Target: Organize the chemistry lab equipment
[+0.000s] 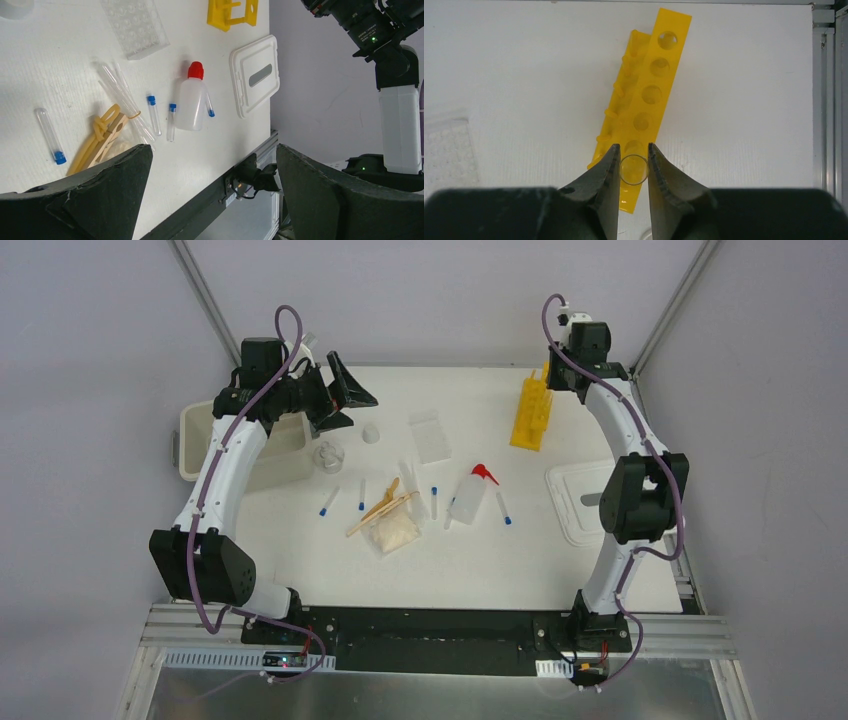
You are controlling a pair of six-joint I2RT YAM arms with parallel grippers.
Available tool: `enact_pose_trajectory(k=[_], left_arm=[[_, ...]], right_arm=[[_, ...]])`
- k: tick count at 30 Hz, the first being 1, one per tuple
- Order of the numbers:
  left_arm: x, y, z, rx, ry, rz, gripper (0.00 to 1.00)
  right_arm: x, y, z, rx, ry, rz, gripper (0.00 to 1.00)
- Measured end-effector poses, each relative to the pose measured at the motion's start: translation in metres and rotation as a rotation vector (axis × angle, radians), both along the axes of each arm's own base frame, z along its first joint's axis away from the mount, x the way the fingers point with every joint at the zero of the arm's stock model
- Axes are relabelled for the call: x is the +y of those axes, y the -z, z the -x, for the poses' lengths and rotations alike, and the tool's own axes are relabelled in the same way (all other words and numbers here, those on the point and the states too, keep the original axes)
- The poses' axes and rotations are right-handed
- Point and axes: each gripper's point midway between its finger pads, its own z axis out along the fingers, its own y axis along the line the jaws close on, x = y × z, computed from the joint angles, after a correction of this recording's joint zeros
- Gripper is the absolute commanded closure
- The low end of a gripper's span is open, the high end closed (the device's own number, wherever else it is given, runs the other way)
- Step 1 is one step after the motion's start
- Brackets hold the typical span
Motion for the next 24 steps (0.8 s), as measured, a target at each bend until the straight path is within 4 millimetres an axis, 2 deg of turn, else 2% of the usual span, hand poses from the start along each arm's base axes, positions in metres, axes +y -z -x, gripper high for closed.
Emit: enact_pose_trajectory(k=[4,12,24], left_arm=[[0.001,0.001,-0.001,-0.006,-0.006,-0.011,0.01],[0.002,0.002,-0.002,-0.015,-0.004,-0.022,0.01],[0.005,0.008,-0.007,-0.005,-0.021,-0.036,0.01]], right_arm=[[-0.001,0.014,0.001,0.037,-0.022,0.031,1.00],[-0.009,0.017,0.001,0.043,-0.055,0.053,1.00],[-0.070,0.015,-0.005,0.047,-0.042,0.061,1.00]])
